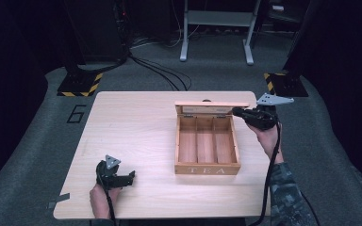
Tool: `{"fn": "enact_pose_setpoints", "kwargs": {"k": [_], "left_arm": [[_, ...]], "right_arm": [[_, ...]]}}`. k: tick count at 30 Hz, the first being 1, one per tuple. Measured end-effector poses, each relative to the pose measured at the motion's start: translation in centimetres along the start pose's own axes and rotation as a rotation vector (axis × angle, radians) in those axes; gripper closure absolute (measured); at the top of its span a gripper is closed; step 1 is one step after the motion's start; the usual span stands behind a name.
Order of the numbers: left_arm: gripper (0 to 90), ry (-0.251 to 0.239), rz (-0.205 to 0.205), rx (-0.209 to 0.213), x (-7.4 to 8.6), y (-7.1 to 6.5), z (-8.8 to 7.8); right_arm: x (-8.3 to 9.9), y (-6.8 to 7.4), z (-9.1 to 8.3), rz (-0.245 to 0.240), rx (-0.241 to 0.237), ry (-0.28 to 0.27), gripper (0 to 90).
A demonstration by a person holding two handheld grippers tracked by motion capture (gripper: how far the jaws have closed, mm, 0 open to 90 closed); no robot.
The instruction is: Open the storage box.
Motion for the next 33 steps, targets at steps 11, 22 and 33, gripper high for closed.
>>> {"fn": "enact_pose_setpoints", "kwargs": {"k": [11, 22, 33], "left_arm": [[5.9, 0.000, 0.001, 0.000, 0.0, 0.0, 0.0], [6.0, 0.005, 0.002, 0.004, 0.0, 0.0, 0.0], [5.9, 0.003, -0.001, 0.003, 0.0, 0.0, 0.0]], "right_arm": [[0.4, 0.3, -0.2, 0.014, -0.008, 0.003, 89.8], [1.8, 1.2, -0.8, -0.001, -0.012, -0.010, 89.8], [4.0, 2.4, -1.5, 0.002, -0.024, -0.007, 89.8]]}}
Point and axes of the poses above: each handheld gripper's, and its own axes: z roughly forward along the jaws, x roughly out of its underside, y roughly to its left, the point moved 8 cm from there along z, roughly forward along the jaws, and after that the axes turned 3 degrees about x, right-handed, at the moved point
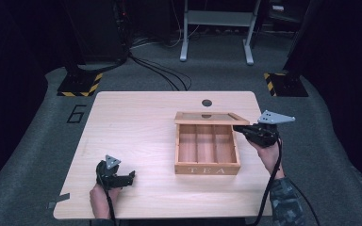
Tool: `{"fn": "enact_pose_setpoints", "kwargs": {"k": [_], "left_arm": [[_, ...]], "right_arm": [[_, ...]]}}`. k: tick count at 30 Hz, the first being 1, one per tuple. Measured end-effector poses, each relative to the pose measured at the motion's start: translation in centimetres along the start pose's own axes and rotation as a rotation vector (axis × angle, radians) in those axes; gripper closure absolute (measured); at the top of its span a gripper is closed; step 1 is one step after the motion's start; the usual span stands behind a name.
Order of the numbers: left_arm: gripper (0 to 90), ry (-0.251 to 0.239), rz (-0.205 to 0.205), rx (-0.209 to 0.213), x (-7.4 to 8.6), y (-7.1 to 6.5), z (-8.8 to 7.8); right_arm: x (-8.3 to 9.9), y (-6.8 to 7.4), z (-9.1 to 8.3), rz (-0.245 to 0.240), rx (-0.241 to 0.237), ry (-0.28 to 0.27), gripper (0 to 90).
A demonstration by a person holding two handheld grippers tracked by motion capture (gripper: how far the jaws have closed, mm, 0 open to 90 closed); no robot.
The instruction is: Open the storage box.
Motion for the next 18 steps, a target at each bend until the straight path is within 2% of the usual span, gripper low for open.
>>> {"fn": "enact_pose_setpoints", "kwargs": {"k": [18], "left_arm": [[5.9, 0.000, 0.000, -0.001, 0.0, 0.0, 0.0]], "right_arm": [[4.3, 1.5, -0.3, 0.041, -0.024, 0.016, 89.9]]}}
Point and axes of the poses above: each handheld gripper's, and its own axes: z roughly forward along the jaws, x roughly out of its underside, y roughly to its left, the point moved 8 cm from there along z, roughly forward along the jaws, and after that the axes turned 3 degrees about x, right-handed, at the moved point
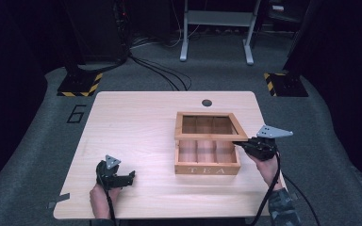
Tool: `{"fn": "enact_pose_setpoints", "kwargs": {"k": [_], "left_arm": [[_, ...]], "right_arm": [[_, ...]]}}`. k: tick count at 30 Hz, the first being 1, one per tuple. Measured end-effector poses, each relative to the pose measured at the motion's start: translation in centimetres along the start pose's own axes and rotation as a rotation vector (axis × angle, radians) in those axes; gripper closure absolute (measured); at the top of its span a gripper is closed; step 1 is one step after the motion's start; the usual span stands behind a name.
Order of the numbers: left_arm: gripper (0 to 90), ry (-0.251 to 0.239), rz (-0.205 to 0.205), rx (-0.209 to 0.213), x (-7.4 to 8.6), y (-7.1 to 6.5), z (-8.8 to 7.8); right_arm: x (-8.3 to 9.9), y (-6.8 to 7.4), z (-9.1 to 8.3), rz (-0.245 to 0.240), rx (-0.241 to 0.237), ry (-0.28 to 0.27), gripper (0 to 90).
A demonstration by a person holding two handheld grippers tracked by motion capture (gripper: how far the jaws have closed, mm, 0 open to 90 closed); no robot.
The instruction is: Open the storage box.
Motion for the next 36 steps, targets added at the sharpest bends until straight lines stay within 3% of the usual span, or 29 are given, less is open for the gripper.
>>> {"fn": "enact_pose_setpoints", "kwargs": {"k": [11, 36], "left_arm": [[5.9, 0.000, -0.001, 0.000, 0.0, 0.0, 0.0], [5.9, 0.000, -0.002, 0.000, 0.0, 0.0, 0.0]], "right_arm": [[2.7, 0.3, 0.6, 0.034, -0.007, 0.033, 89.9], [6.6, 0.5, 0.6, 0.066, 0.018, 0.090, 89.8]]}}
Point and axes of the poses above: each handheld gripper's, and its own axes: z roughly forward along the jaws, x roughly out of its underside, y roughly to its left, the point moved 8 cm from there along z, roughly forward along the jaws, and after that the axes turned 3 degrees about x, right-handed, at the moved point
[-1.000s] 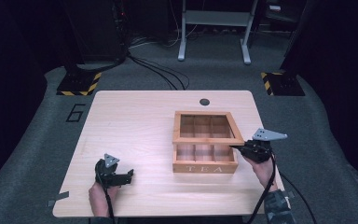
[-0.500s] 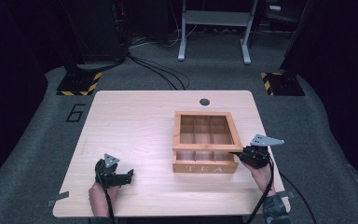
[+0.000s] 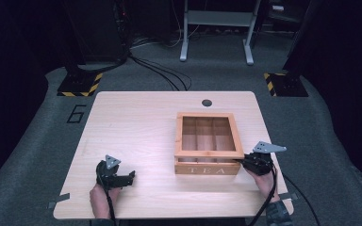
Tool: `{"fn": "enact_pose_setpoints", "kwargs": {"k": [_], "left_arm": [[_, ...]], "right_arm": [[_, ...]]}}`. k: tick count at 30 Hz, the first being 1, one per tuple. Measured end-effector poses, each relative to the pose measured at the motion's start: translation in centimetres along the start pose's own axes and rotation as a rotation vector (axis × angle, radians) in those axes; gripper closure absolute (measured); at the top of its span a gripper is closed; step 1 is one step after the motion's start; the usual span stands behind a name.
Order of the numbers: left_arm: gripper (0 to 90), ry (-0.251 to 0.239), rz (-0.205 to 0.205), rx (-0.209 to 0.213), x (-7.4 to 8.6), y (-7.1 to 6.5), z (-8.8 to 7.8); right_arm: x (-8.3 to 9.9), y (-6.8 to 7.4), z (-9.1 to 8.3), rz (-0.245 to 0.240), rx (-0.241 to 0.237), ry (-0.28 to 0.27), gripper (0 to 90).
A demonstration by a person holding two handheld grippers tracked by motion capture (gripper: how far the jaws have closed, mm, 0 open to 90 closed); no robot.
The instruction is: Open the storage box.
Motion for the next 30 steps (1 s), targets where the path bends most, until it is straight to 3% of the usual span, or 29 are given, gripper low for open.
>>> {"fn": "enact_pose_setpoints", "kwargs": {"k": [24, 30], "left_arm": [[5.9, 0.000, 0.002, -0.003, 0.0, 0.0, 0.0], [5.9, -0.001, 0.002, -0.002, 0.0, 0.0, 0.0]], "right_arm": [[0.5, 0.5, -0.8, 0.009, 0.000, -0.011, 89.9], [1.0, 0.9, -2.0, 0.021, 0.001, -0.027, 89.5]]}}
Point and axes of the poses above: each handheld gripper's, and its own axes: z roughly forward along the jaws, x roughly out of its underside, y roughly to its left, the point moved 8 cm from there along z, roughly forward along the jaws, and after that the axes turned 3 degrees about x, right-handed, at the moved point
